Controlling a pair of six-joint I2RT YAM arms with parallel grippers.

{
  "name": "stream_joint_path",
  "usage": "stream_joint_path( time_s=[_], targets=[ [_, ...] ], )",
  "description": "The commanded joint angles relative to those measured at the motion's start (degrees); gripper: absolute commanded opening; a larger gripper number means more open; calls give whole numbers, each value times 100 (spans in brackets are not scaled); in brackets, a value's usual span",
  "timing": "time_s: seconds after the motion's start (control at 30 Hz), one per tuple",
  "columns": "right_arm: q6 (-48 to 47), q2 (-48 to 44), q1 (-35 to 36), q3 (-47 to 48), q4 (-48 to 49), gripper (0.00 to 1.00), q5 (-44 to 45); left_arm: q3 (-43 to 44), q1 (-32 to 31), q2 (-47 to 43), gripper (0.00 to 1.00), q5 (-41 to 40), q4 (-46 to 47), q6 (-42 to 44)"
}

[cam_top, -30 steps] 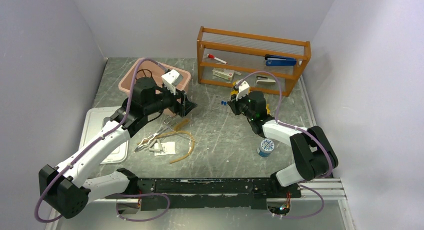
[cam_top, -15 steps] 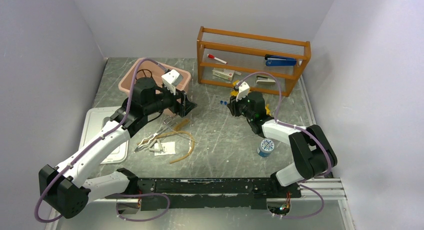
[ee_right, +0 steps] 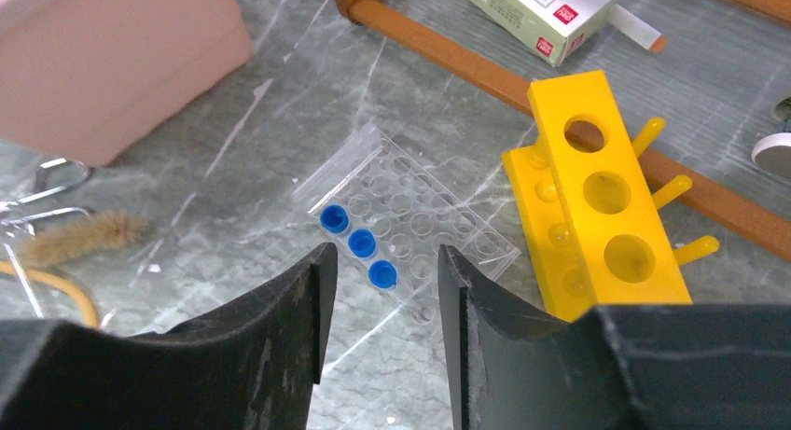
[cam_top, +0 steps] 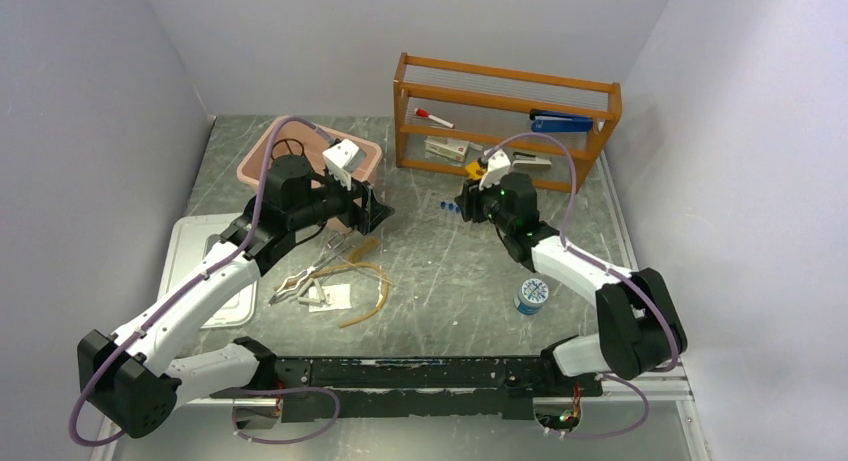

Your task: Organize the chemistry lab equipment

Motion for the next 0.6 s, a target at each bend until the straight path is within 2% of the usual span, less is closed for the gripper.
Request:
stream_joint_path(
  time_s=[0.0, 0.13, 0.23, 0.4, 0.57],
  targets=[
    [468, -271, -15, 554, -763, 48, 149, 37, -10, -14, 78, -184, 16, -164],
    [1007, -291, 3, 1052, -1673, 49, -7, 40, -9, -87, 78, -805, -119, -385],
    [1330, -272, 166, 1297, -2220, 43, -177, 1, -10, -209, 77, -1679, -326, -670],
    [1417, -159, 1094, 1518, -2701, 44, 243, -235, -14, -464, 77, -3474, -1016, -1782],
    [1337, 467, 2060, 1796, -3038, 49, 255, -631, -7, -933, 77, -4213, -1328, -2458]
  ],
)
